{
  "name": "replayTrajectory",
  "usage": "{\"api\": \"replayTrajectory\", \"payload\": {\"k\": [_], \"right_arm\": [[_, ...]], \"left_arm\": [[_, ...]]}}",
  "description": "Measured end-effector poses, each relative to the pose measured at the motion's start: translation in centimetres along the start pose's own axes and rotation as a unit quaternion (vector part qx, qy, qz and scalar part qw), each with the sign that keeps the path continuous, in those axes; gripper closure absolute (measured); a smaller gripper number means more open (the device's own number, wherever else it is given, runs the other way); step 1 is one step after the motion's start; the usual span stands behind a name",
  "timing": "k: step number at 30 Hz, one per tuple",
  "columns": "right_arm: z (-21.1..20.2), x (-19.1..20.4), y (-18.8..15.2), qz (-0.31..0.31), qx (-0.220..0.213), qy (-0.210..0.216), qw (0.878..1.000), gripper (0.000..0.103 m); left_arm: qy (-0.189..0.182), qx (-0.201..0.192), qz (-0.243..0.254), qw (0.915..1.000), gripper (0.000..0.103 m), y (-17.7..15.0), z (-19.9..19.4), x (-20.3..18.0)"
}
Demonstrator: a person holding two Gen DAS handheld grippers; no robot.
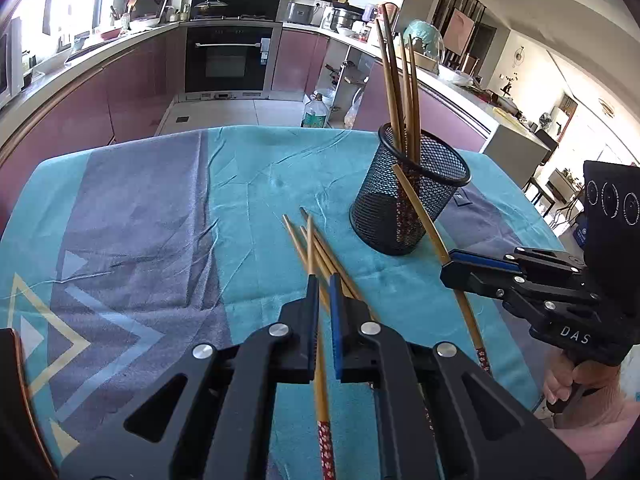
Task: Organize utensils
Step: 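Close the left gripper on a chopstick and lift it while the right gripper grasps one, then carry the left gripper's chopstick upright over the mesh cup while the right gripper carries its own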
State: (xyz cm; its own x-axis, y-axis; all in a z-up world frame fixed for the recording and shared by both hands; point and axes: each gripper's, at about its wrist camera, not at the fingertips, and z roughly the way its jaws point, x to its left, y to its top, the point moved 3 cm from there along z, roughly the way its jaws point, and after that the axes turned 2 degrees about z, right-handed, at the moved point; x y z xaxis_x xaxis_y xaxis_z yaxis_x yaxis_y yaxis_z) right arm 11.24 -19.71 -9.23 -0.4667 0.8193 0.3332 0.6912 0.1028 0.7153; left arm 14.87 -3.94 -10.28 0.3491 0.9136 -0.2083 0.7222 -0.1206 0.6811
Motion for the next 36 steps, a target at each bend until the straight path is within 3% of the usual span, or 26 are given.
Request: {"api": "replayTrajectory", "payload": {"k": [6, 14, 16, 19, 23, 27, 36], "right_arm": [[-1.0, -0.1, 0.4, 0.008, -0.015, 0.007, 1.0, 0.097], [-1.0, -0.2, 0.3, 0.009, -0.013, 0.005, 1.0, 0.097], [-0.8, -0.1, 0.2, 0.008, -0.011, 0.003, 1.0, 0.098], [-0.7, -0.2, 0.2, 0.008, -0.011, 0.001, 1.0, 0.097], [-0.6, -0.3, 0.2, 0.009, -0.011, 0.0, 1.0, 0.097], [-0.8, -0.3, 0.3, 0.007, -0.015, -0.003, 1.0, 0.097], [-1.4, -0.4, 0.5, 0.009, -0.028, -0.005, 1.0, 0.097]], "left_arm": [[0.0, -0.008, 0.013, 0.9999, 0.097, 0.2, -0.8, -0.4], [0.055, 0.044, 0.034, 0.9969, 0.074, -1.3, 3.1, 0.1], [0.079, 0.054, 0.044, 0.9944, 0.075, -1.7, 4.0, 0.2], [0.085, 0.063, 0.051, 0.9931, 0.077, -2.0, 4.8, 0.1], [0.089, 0.059, 0.059, 0.9925, 0.094, -2.1, 5.2, -0.5], [0.095, 0.056, 0.054, 0.9925, 0.095, -1.8, 5.3, -0.7], [0.066, 0.034, 0.034, 0.9966, 0.096, -1.1, 3.2, -0.9]]}}
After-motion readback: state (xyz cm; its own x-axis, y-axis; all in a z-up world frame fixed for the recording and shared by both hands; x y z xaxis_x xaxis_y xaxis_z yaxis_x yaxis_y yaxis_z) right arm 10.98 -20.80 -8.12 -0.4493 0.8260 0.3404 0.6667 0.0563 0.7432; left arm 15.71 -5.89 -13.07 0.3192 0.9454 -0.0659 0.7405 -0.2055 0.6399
